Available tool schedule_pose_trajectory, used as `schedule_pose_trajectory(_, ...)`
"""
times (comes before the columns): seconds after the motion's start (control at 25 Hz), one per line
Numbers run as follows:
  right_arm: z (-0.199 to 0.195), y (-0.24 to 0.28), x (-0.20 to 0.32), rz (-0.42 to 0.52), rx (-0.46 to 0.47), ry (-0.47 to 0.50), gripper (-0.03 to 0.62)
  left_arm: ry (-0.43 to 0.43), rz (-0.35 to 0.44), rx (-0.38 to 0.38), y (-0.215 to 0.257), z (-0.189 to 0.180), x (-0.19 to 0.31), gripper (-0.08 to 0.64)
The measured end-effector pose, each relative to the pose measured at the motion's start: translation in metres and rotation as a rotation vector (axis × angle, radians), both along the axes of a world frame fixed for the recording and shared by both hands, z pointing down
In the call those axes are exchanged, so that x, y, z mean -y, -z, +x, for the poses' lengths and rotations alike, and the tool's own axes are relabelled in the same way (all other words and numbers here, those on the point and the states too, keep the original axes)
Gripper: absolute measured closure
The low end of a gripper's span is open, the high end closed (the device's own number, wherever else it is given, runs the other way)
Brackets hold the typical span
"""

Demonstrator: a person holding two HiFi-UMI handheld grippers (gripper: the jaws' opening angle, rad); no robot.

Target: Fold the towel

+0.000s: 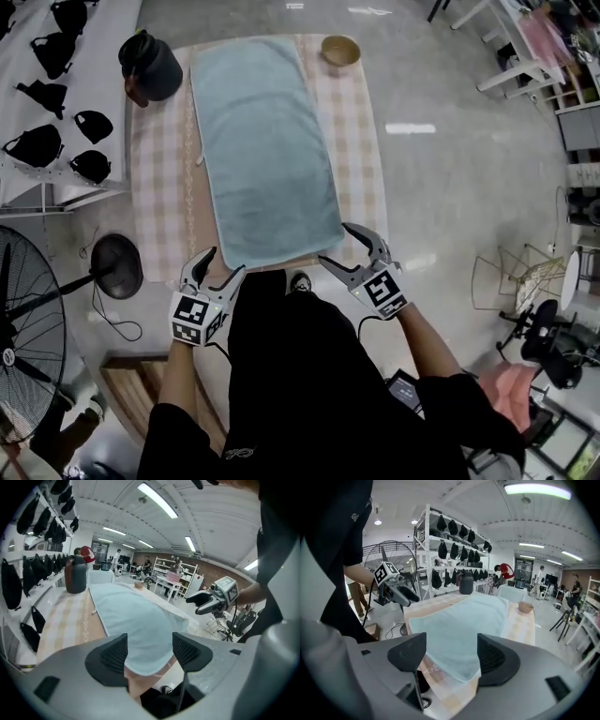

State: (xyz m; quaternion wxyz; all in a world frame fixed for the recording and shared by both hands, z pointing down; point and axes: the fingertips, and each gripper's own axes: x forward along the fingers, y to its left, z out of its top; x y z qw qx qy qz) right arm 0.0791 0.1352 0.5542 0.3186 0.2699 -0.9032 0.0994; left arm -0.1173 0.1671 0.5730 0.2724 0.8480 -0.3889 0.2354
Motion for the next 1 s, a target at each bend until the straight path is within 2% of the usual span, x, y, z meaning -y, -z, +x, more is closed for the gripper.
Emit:
schedule_pose_trajectory(0.24, 0.013, -0.028, -0.004, -0.016, -0.111, 0.117, 0.252, -0.162, -0.024, 0.115, -0.027, 0.011, -0.023, 0.278)
schedule_pose_trajectory(0.4, 0.018, -0.04, -0.007, -0.035, -0.131, 0.176, 0.252, -0.256, -0.013, 0.214, -0.047, 0.017, -0.038, 0.276)
schedule_pose_trajectory(0.68, 0.026, -0.06, -0.019, -0.067, -0.176, 0.284, 0.253, -0.268, -0.005, 0.354, -0.066, 0.019, -0.045, 0.278)
schedule_pose_trajectory(1.0, 0.029, -0.086, -0.017, -0.118, -0.215, 0.326, 0.255, -0.28, -0.017, 0.454, -0.092, 0.024, -0.046, 0.278)
